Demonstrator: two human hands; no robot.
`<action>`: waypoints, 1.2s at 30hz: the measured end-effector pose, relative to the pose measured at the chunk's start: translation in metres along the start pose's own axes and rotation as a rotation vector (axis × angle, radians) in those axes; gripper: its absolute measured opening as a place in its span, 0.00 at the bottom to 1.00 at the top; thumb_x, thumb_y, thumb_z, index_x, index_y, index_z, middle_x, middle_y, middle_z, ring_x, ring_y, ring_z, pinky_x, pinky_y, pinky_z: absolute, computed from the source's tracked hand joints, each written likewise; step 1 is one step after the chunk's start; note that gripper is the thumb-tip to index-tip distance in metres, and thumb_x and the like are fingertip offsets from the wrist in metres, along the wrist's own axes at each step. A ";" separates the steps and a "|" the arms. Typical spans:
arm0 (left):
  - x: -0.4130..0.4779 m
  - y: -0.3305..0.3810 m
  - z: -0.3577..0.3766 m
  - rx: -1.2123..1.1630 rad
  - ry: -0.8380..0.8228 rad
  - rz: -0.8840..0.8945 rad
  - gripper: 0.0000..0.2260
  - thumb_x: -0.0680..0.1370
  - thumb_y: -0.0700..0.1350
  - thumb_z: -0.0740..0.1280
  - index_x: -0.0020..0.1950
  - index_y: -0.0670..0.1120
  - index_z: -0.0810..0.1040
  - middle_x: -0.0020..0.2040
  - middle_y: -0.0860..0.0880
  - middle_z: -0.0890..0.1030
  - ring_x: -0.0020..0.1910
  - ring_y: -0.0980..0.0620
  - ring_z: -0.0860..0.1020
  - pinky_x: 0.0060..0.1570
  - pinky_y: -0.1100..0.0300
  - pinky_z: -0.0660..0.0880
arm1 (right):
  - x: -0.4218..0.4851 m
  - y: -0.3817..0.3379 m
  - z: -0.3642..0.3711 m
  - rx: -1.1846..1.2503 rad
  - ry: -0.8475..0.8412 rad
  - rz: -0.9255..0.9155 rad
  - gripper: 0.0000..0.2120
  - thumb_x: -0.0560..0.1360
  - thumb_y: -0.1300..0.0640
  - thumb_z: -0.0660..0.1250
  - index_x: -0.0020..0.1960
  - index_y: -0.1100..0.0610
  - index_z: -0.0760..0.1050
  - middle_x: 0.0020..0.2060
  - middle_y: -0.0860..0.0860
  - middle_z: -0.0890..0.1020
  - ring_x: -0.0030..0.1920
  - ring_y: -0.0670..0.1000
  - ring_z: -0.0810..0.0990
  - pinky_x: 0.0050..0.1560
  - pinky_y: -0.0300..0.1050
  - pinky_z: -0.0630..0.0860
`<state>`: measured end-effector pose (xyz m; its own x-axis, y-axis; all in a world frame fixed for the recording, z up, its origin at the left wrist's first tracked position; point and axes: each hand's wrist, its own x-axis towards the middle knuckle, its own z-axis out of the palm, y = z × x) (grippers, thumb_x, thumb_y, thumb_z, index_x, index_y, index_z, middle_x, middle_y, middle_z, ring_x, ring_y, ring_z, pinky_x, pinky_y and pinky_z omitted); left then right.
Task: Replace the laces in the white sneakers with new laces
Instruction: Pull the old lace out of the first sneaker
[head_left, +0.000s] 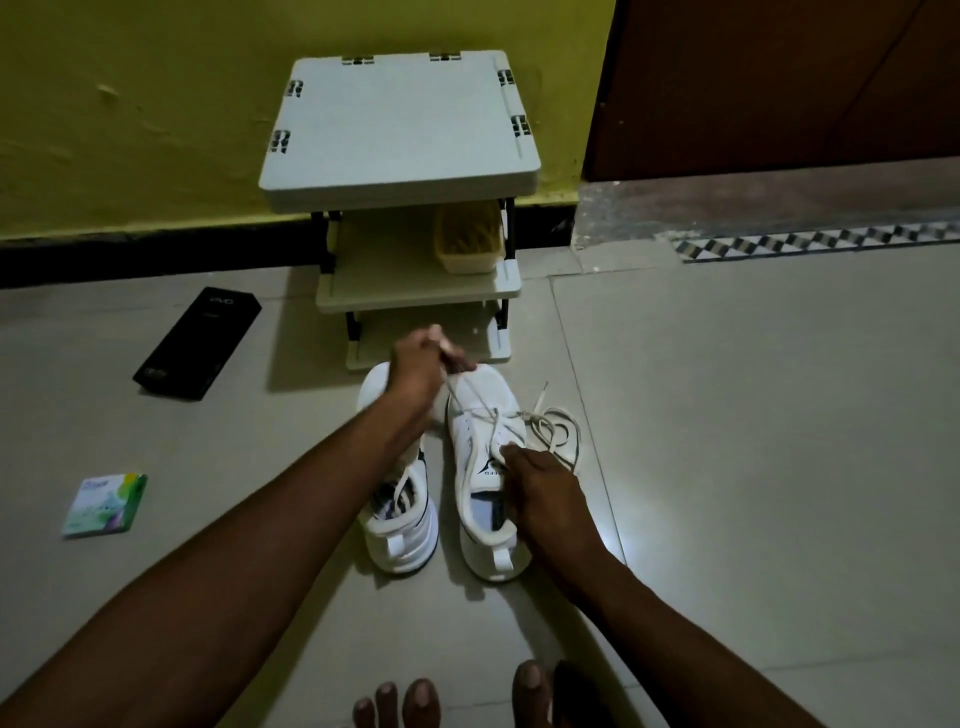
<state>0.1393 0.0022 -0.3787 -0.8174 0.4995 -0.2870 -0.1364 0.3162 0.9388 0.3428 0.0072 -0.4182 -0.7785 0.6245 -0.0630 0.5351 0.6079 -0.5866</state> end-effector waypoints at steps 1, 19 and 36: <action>0.005 0.003 -0.005 -0.040 0.051 -0.038 0.15 0.87 0.47 0.56 0.43 0.46 0.74 0.35 0.48 0.75 0.35 0.49 0.75 0.37 0.58 0.72 | 0.000 -0.001 0.001 0.005 -0.007 0.015 0.24 0.70 0.53 0.59 0.65 0.56 0.75 0.55 0.55 0.80 0.55 0.57 0.79 0.51 0.52 0.78; -0.004 0.027 -0.016 -0.243 -0.279 0.040 0.09 0.87 0.46 0.55 0.50 0.46 0.71 0.30 0.52 0.72 0.22 0.56 0.70 0.26 0.61 0.68 | -0.001 -0.002 -0.002 -0.039 -0.067 0.044 0.27 0.71 0.60 0.67 0.71 0.55 0.71 0.60 0.54 0.78 0.59 0.58 0.76 0.53 0.52 0.77; -0.005 -0.034 0.008 1.295 -0.454 0.648 0.07 0.80 0.46 0.67 0.54 0.43 0.77 0.59 0.43 0.77 0.63 0.43 0.73 0.56 0.51 0.69 | -0.001 -0.005 -0.001 -0.058 -0.033 0.042 0.22 0.75 0.60 0.64 0.69 0.55 0.72 0.57 0.54 0.79 0.56 0.57 0.77 0.50 0.54 0.78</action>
<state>0.1526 -0.0041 -0.4106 -0.2725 0.9484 -0.1622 0.9363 0.3002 0.1822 0.3416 0.0040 -0.4141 -0.7647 0.6341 -0.1142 0.5852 0.6094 -0.5350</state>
